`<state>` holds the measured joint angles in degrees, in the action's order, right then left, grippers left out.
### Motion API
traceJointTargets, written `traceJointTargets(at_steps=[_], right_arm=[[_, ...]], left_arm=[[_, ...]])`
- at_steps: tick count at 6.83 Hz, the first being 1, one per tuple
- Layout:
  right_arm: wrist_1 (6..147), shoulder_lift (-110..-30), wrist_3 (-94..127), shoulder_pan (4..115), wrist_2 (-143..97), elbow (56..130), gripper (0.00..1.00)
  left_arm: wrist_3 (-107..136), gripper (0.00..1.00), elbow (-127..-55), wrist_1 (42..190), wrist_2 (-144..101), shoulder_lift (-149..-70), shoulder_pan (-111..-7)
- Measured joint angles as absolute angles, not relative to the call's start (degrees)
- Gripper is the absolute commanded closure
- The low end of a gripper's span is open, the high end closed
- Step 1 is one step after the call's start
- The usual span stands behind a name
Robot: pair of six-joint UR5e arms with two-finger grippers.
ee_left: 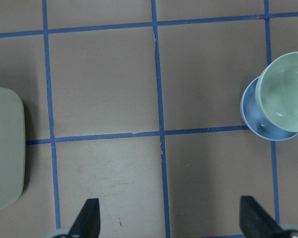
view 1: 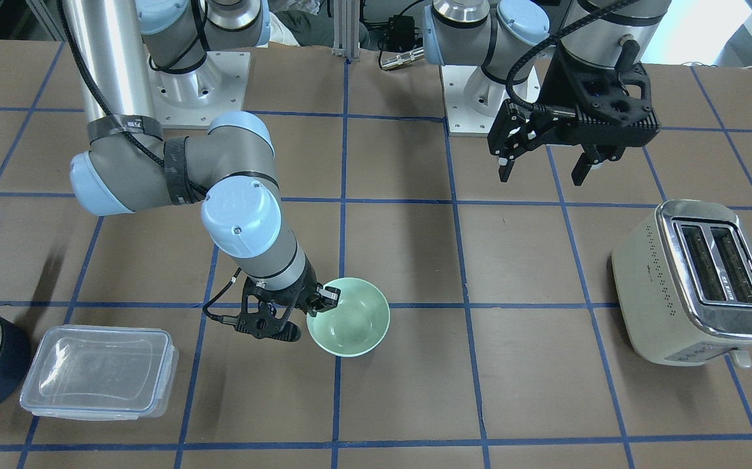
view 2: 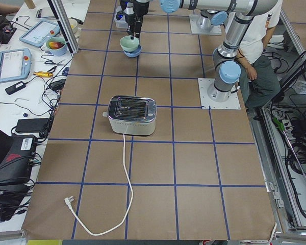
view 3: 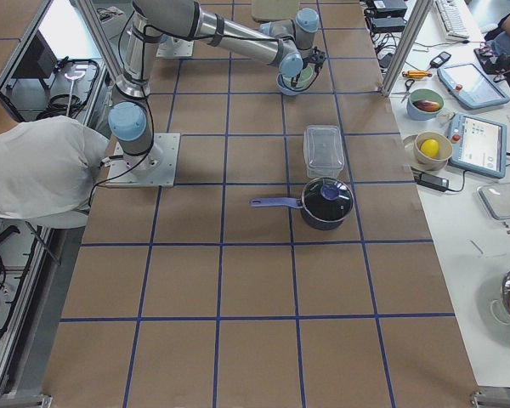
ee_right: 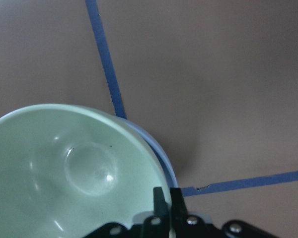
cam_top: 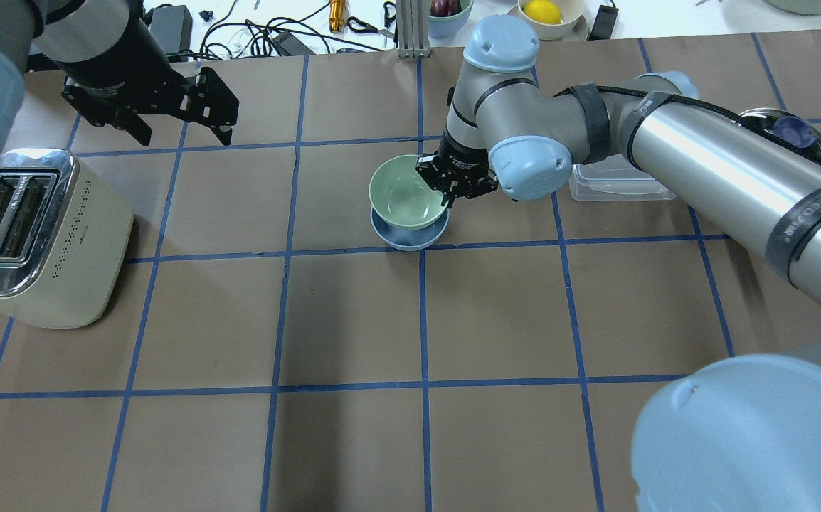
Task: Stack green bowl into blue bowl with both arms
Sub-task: 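Lower the green bowl into the blue bowl and open the right gripper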
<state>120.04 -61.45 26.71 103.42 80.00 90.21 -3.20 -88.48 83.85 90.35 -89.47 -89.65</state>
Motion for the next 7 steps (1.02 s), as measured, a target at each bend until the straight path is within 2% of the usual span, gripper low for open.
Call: traceJointTargets(at_steps=[1,2,5,7], right_arm=[[120.0,-61.1,26.4,103.7,80.2,90.2,0.29],[119.9,-60.9,26.0,103.8,80.8,90.1,0.00],[118.6,-62.6,24.5,103.5,83.1,89.8,0.00],[111.5,-67.4,23.1,102.3,83.9,88.4,0.00]], left_arm=[[-3.2,0.00,-88.5,83.8,90.3,-89.5,-89.6],[-3.2,0.00,-88.6,83.8,90.3,-89.5,-89.6],[-3.2,0.00,-88.6,83.8,90.3,-89.5,-89.6],[-3.2,0.00,-88.6,83.8,90.3,-89.5,-89.6]])
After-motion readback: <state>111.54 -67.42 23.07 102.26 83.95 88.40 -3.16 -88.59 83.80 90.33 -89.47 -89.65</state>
